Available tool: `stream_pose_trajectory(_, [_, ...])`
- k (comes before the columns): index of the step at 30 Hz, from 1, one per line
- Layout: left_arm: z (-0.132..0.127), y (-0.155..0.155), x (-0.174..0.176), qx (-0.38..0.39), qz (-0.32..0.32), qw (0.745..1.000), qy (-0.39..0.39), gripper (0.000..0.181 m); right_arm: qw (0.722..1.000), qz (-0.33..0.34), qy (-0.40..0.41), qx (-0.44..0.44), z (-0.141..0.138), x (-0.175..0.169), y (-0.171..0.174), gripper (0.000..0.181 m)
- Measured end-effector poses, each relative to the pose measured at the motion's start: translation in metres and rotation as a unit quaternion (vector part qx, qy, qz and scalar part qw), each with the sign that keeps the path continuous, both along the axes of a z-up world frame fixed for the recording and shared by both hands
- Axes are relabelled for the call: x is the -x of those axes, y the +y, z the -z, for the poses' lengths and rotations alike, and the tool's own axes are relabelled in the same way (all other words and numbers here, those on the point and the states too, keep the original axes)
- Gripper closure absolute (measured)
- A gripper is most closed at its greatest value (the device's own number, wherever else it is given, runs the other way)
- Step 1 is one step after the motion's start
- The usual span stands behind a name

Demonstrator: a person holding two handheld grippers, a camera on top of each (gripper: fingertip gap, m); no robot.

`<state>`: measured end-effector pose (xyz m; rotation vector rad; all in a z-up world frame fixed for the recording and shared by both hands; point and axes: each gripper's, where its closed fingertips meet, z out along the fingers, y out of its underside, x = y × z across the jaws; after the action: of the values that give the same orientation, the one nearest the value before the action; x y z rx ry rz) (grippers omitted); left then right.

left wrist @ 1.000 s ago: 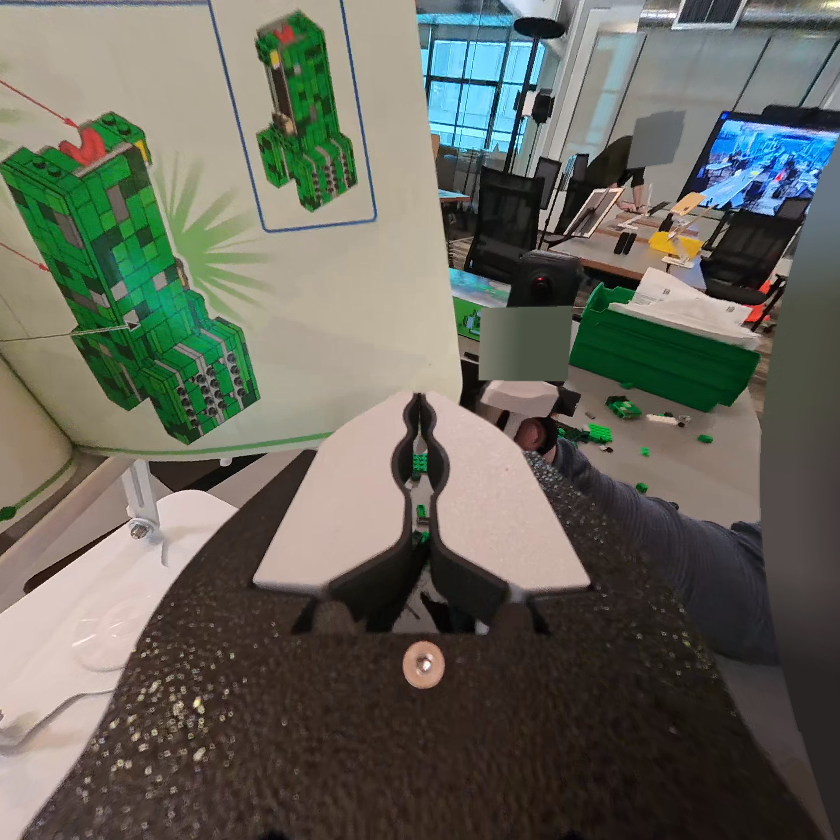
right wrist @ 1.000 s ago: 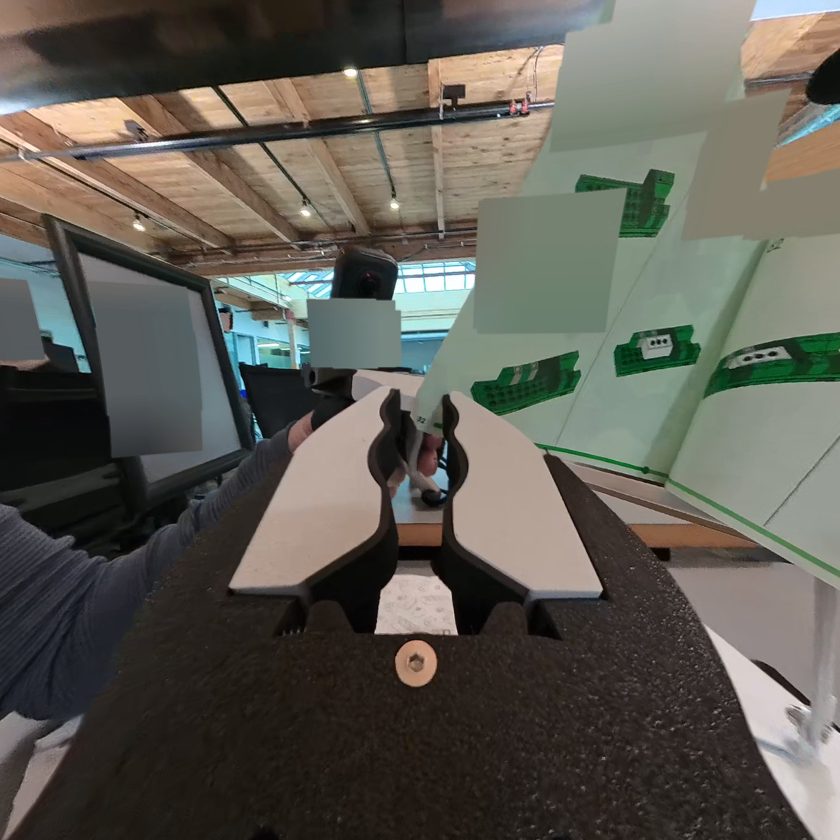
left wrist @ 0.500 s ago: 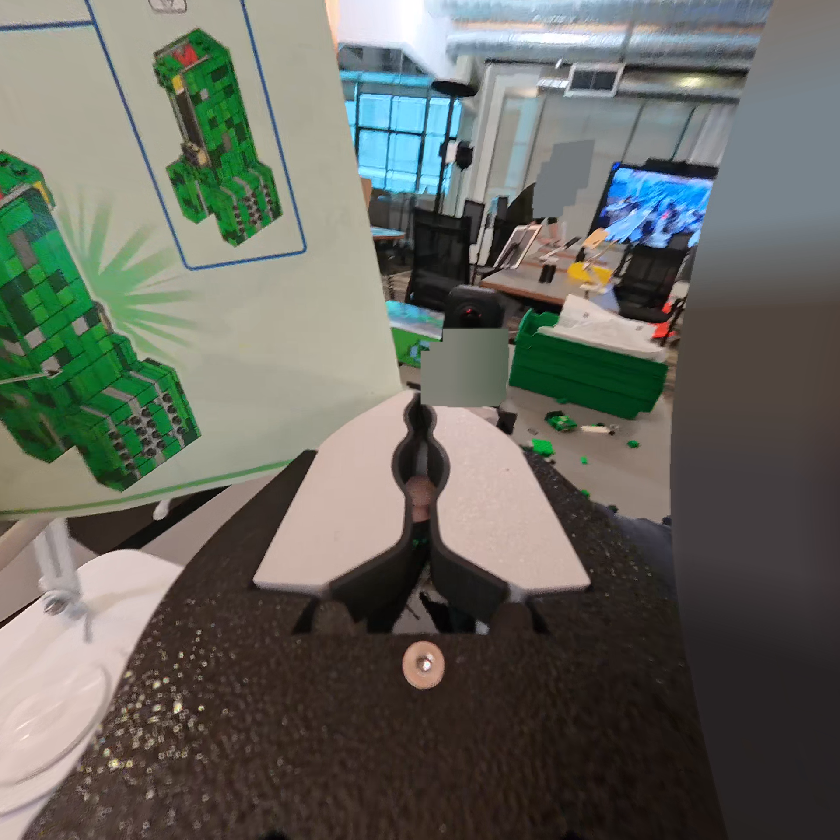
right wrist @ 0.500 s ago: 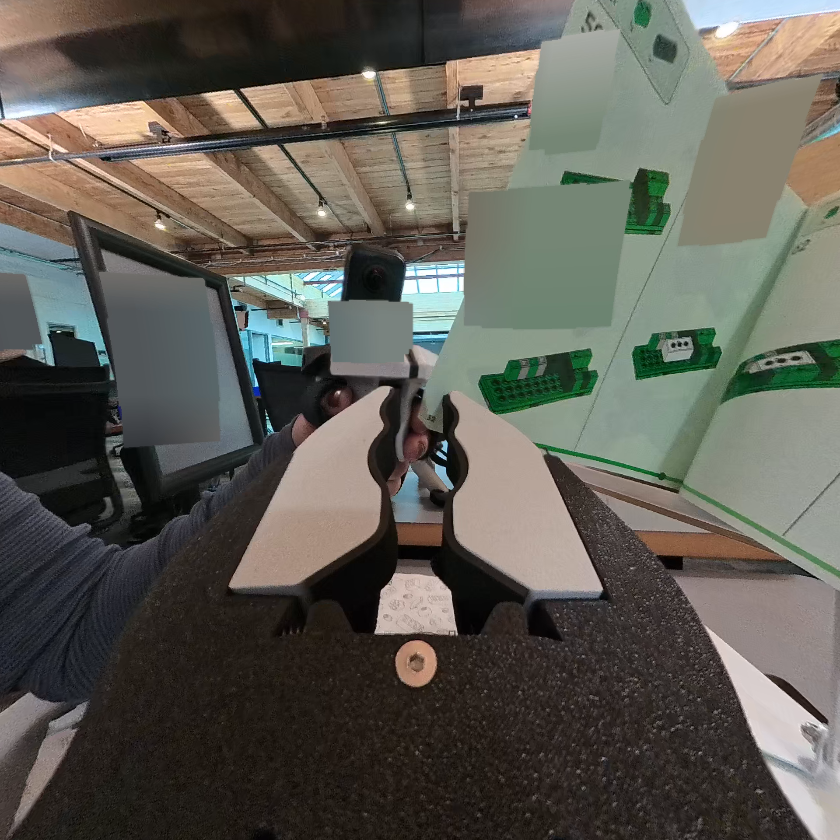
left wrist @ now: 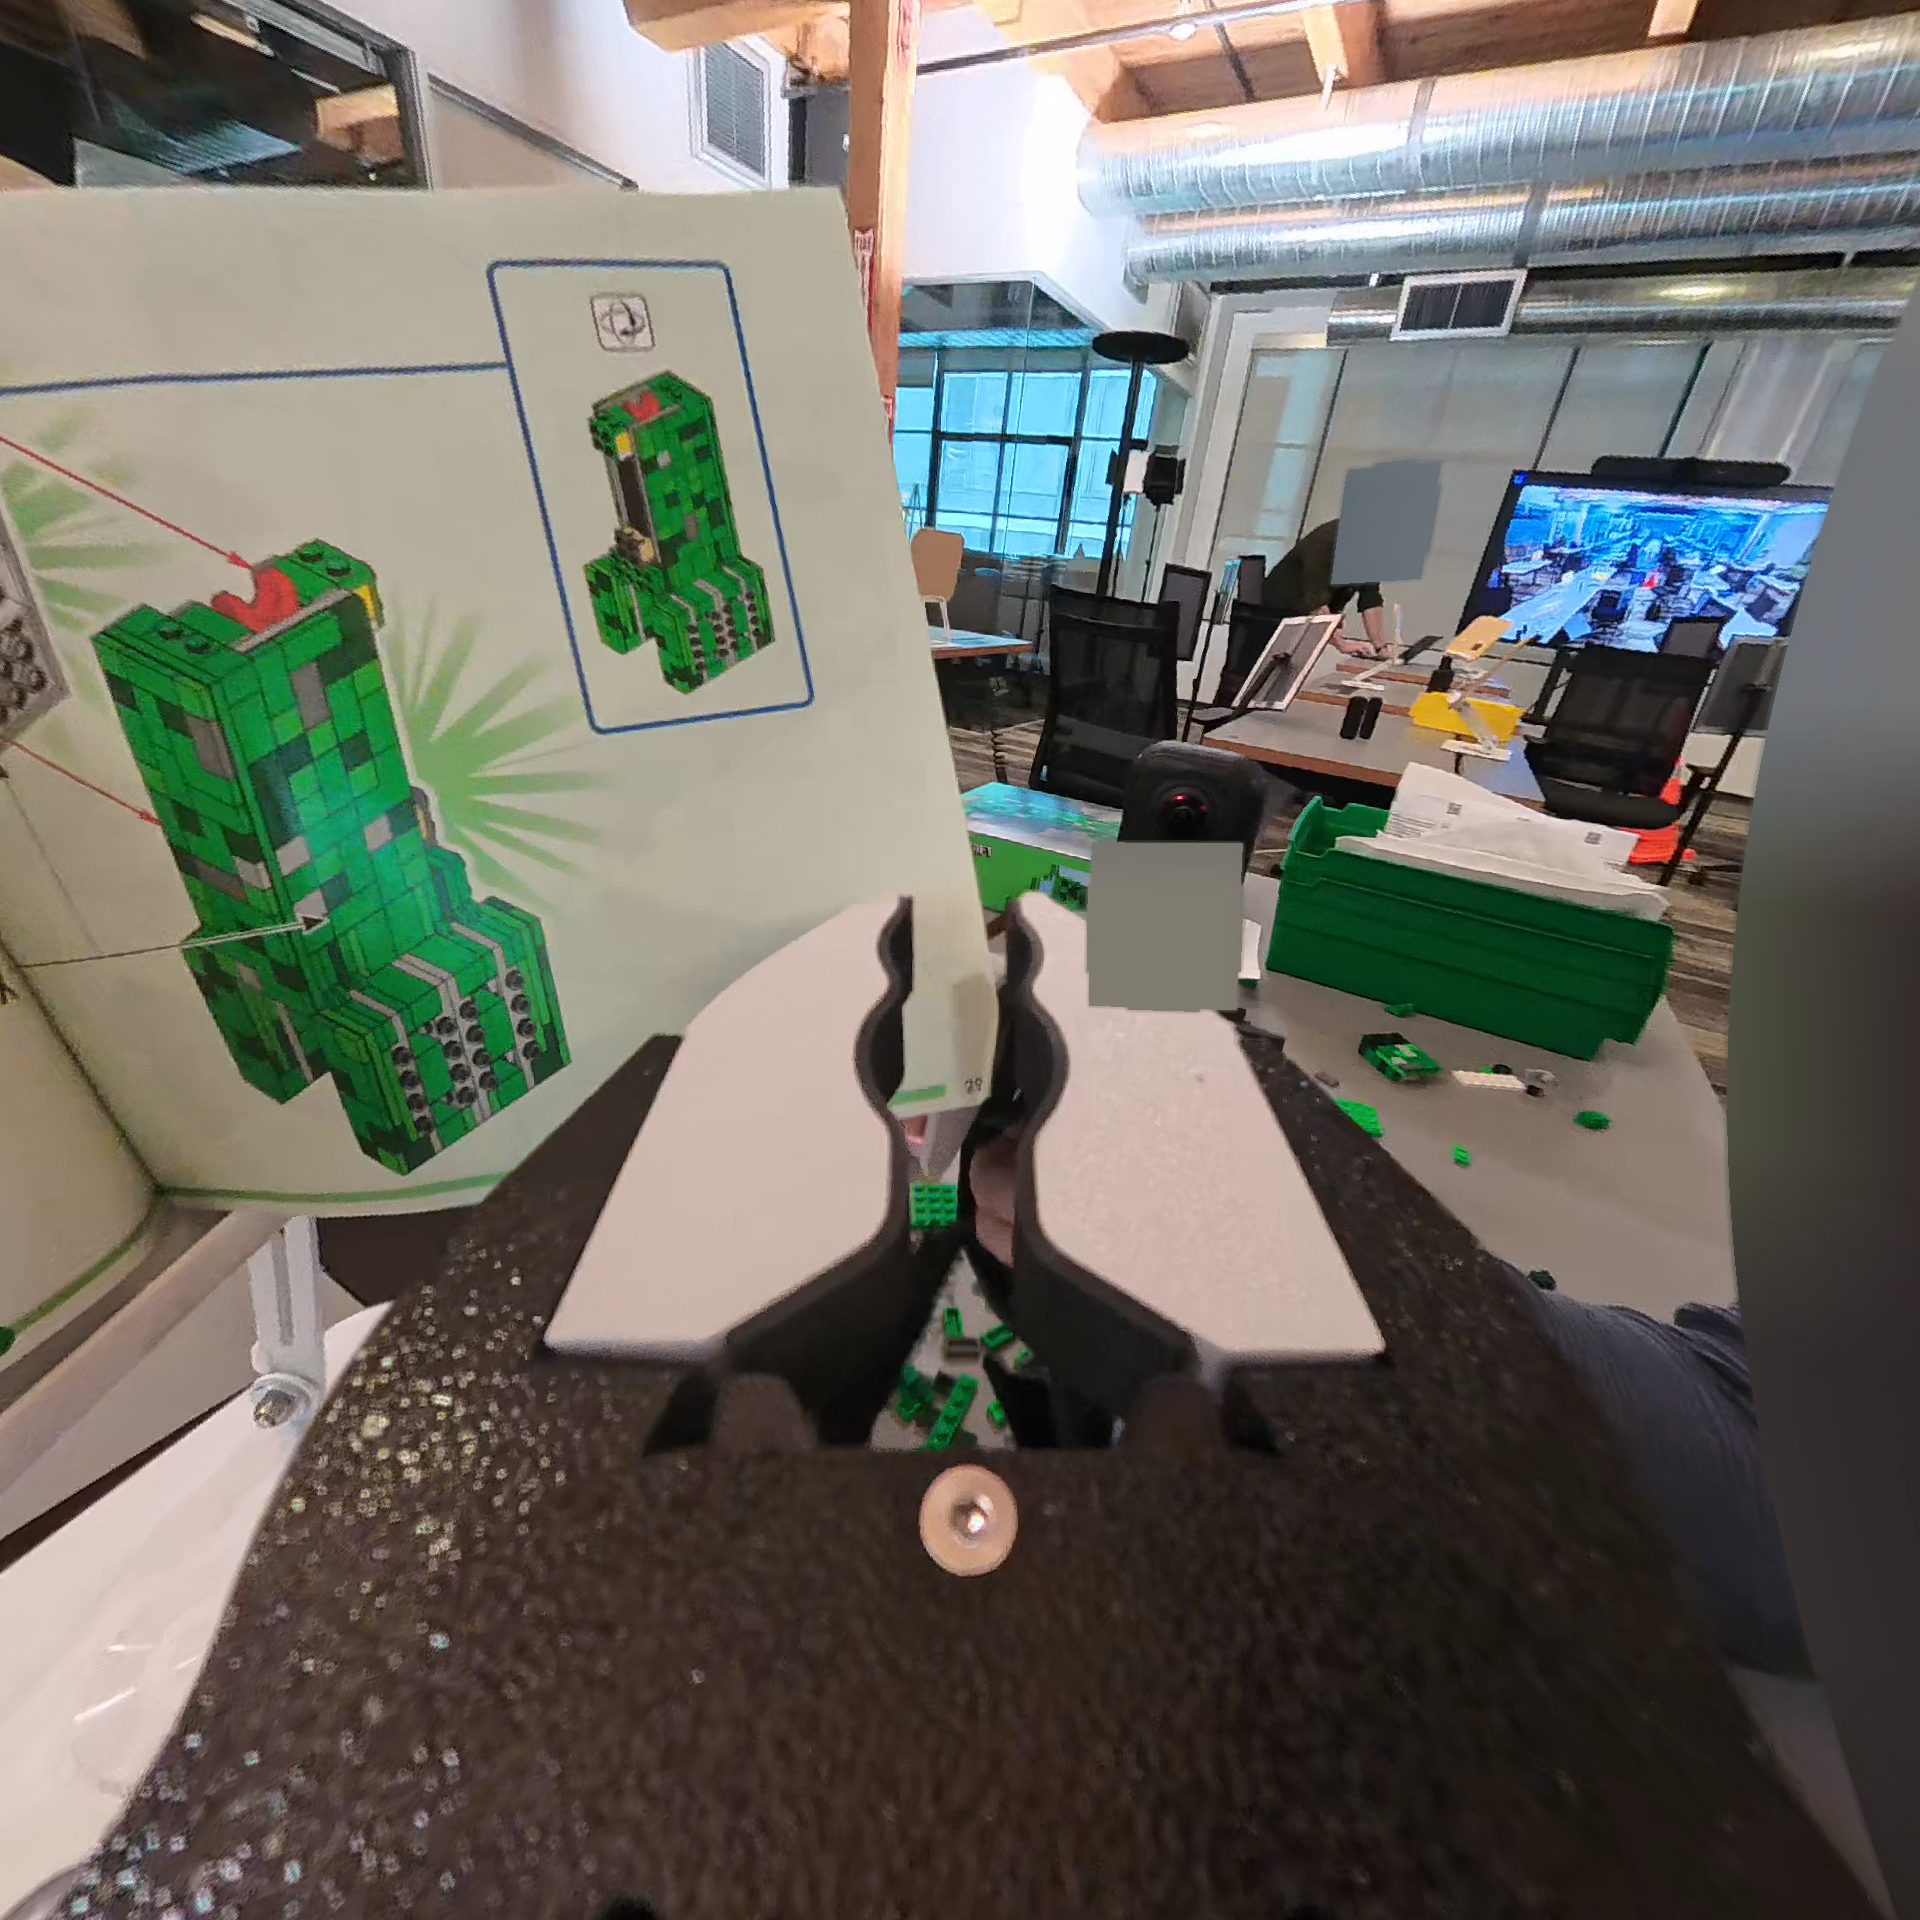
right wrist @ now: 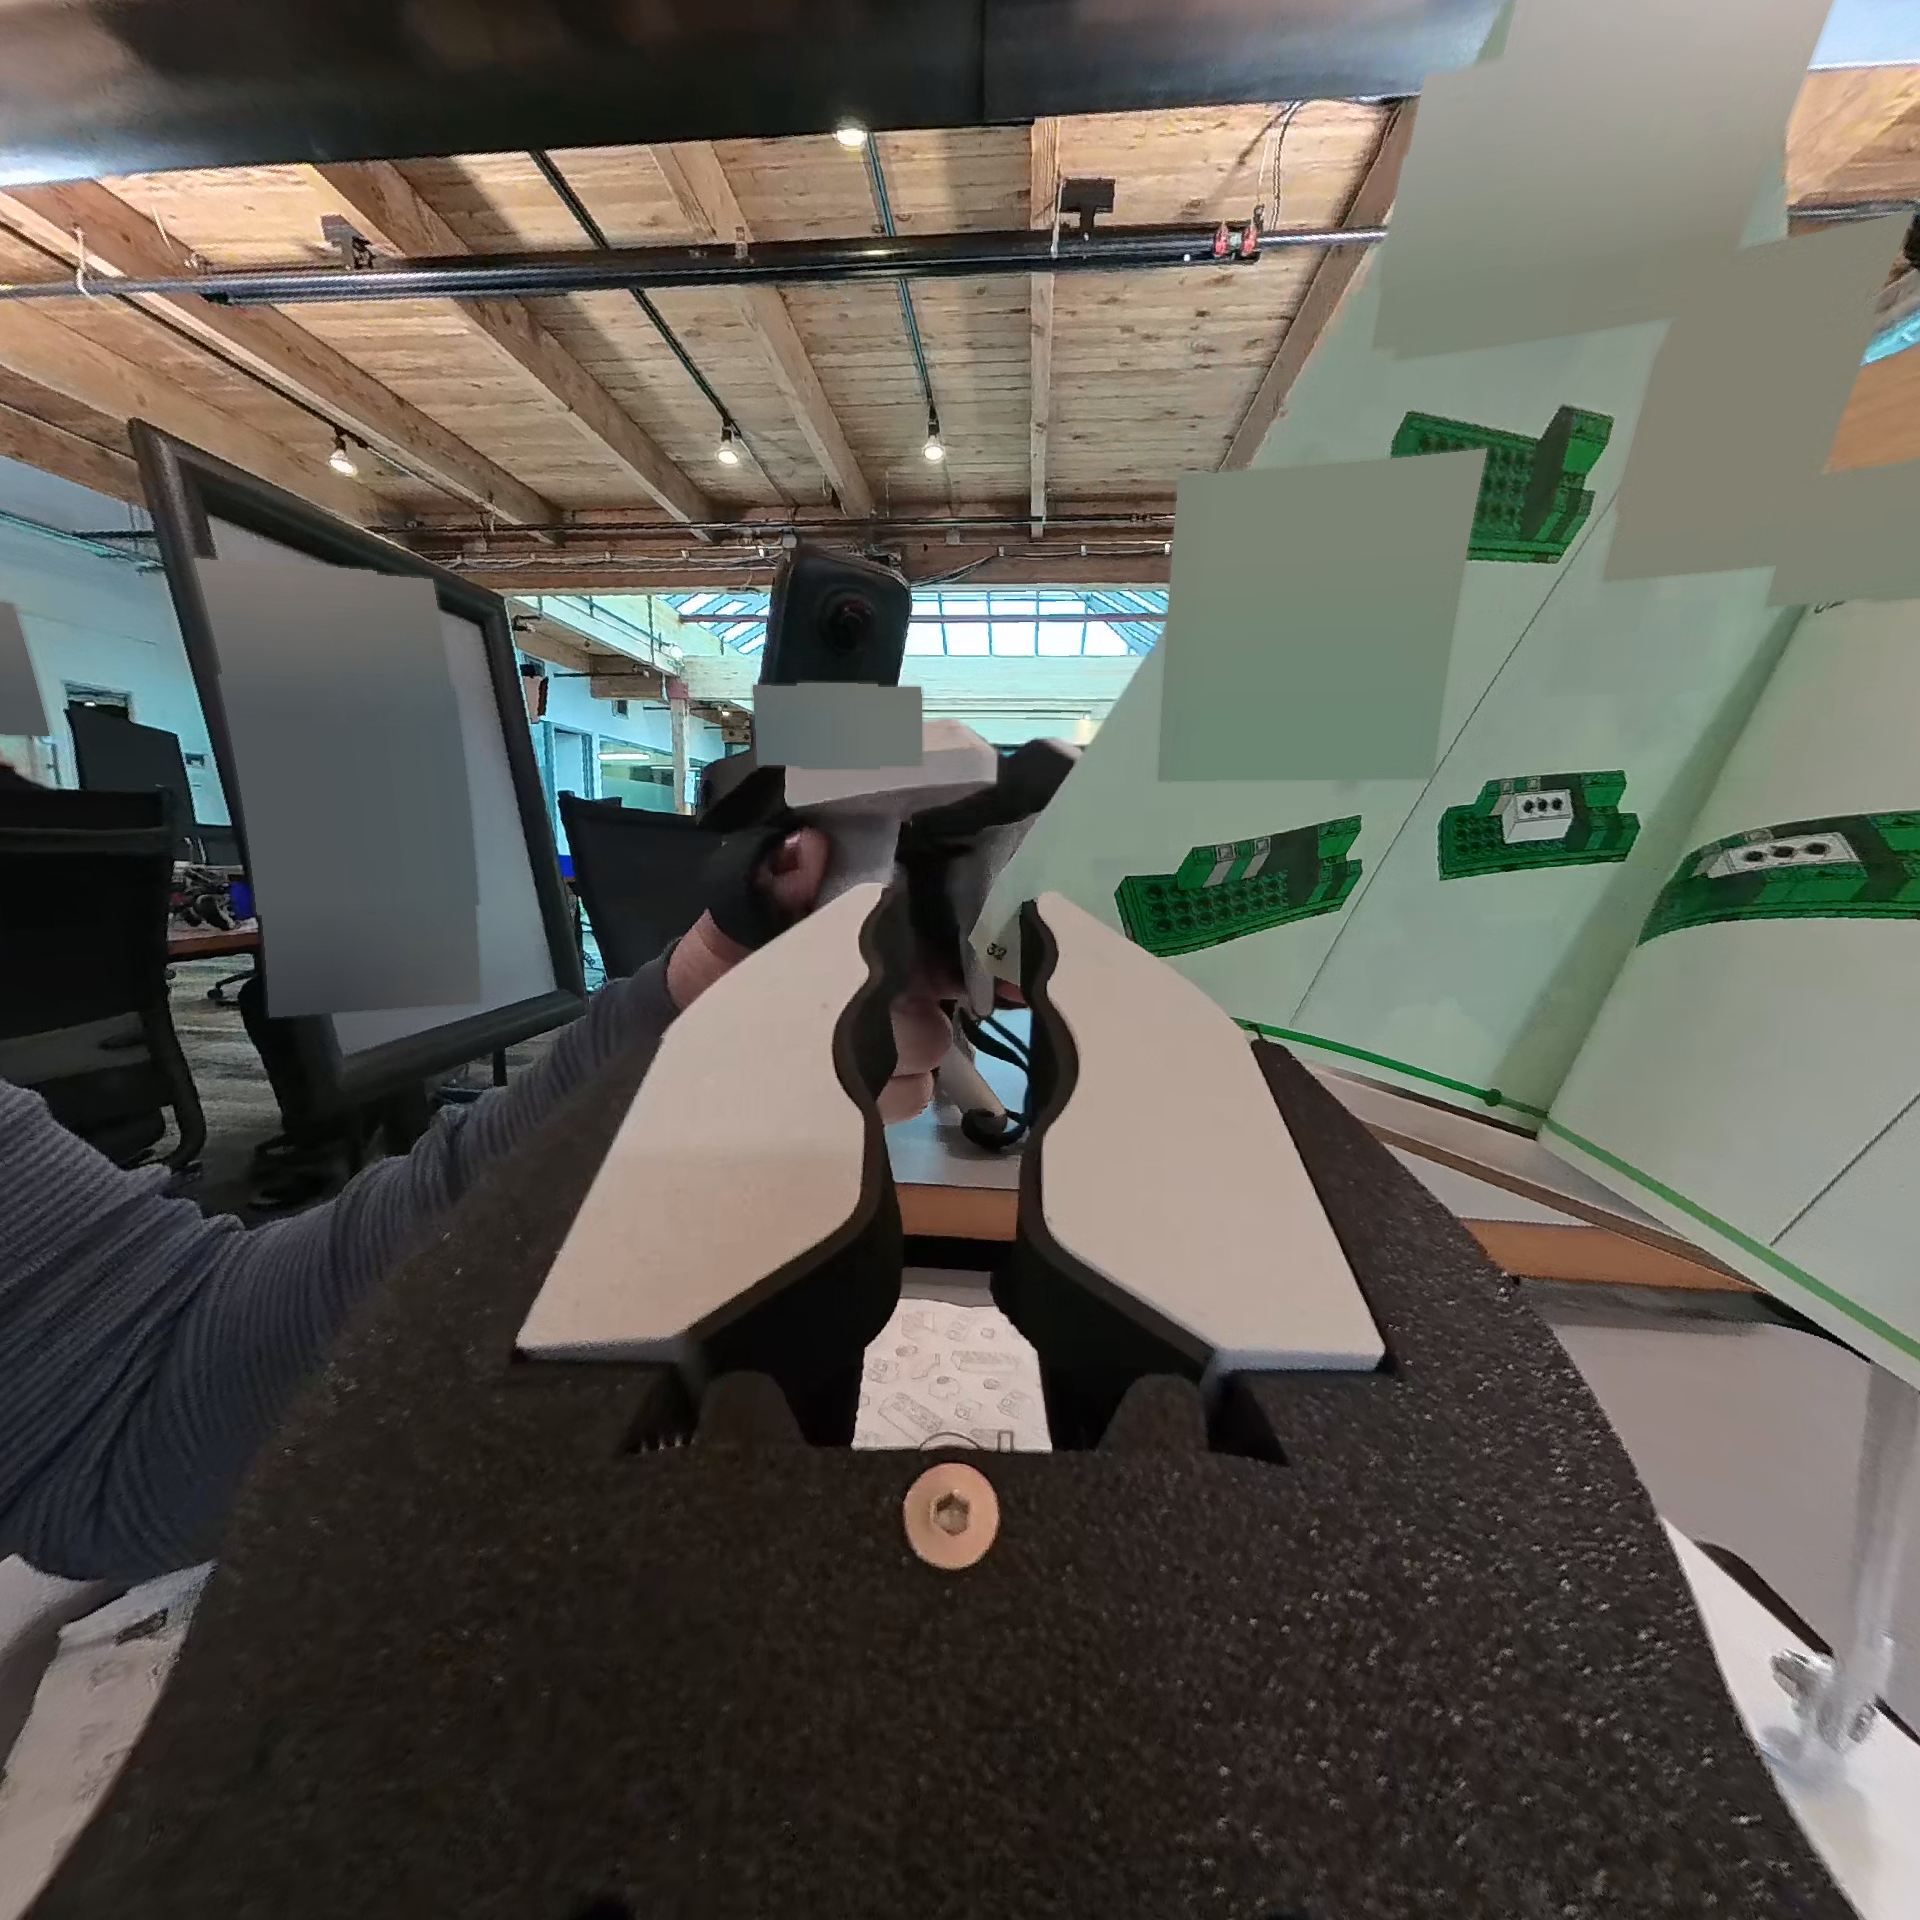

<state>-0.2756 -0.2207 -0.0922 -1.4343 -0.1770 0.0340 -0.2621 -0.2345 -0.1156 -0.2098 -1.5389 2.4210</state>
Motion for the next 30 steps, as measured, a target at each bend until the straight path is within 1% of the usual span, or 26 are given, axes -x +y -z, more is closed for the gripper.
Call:
stream_pose_trajectory(3, [-0.001, 0.002, -0.002, -0.007, 0.008, 1.0, 0.0, 0.162, 1.0, 0.004, 0.006, -0.011, 0.002, -0.001, -0.003, 0.158])
stream_pose_trajectory(6, [0.002, 0.006, -0.005, 0.003, 0.016, 1.0, 0.002, 0.162, 0.999, 0.008, 0.016, -0.031, 0.005, -0.002, -0.007, 0.156])
stream_pose_trajectory(7, [0.002, 0.006, -0.005, 0.007, 0.014, 1.0, 0.005, 0.164, 0.999, 0.01, 0.02, -0.038, 0.006, -0.003, -0.009, 0.156])
stream_pose_trajectory(10, [0.003, 0.005, -0.003, 0.018, -0.003, 1.0, 0.022, 0.181, 0.998, 0.009, 0.026, -0.049, 0.007, -0.005, -0.013, 0.155])
stream_pose_trajectory(13, [0.003, 0.003, -0.001, 0.021, -0.011, 0.999, 0.023, 0.181, 0.998, 0.008, 0.027, -0.048, 0.006, -0.005, -0.014, 0.155])
stream_pose_trajectory(20, [0.006, 0.002, 0.001, 0.015, 0.009, 1.0, -0.016, 0.181, 0.999, 0.009, 0.027, -0.043, 0.005, -0.005, -0.011, 0.155])
stream_pose_trajectory(23, [0.004, 0.002, 0.001, 0.004, 0.01, 1.0, -0.024, 0.181, 0.999, 0.009, 0.027, -0.044, 0.006, -0.005, -0.012, 0.154])
stream_pose_trajectory(24, [0.003, 0.002, 0.003, 0.002, 0.003, 1.0, -0.023, 0.18, 0.999, 0.008, 0.028, -0.045, 0.006, -0.005, -0.012, 0.154])
stream_pose_trajectory(25, [0.003, 0.003, 0.003, 0.002, -0.002, 1.0, -0.018, 0.161, 0.999, 0.008, 0.028, -0.045, 0.006, -0.005, -0.012, 0.154])
stream_pose_trajectory(26, [0.003, 0.003, 0.003, 0.006, -0.005, 1.0, -0.014, 0.156, 0.998, 0.007, 0.029, -0.046, 0.006, -0.005, -0.013, 0.154])
stream_pose_trajectory(28, [0.005, 0.004, 0.002, 0.015, -0.007, 1.0, -0.007, 0.156, 0.998, 0.006, 0.029, -0.048, 0.006, -0.006, -0.013, 0.154])
stream_pose_trajectory(30, [0.005, 0.004, 0.002, 0.016, -0.008, 1.0, -0.001, 0.161, 0.998, 0.005, 0.03, -0.048, 0.006, -0.006, -0.014, 0.154])
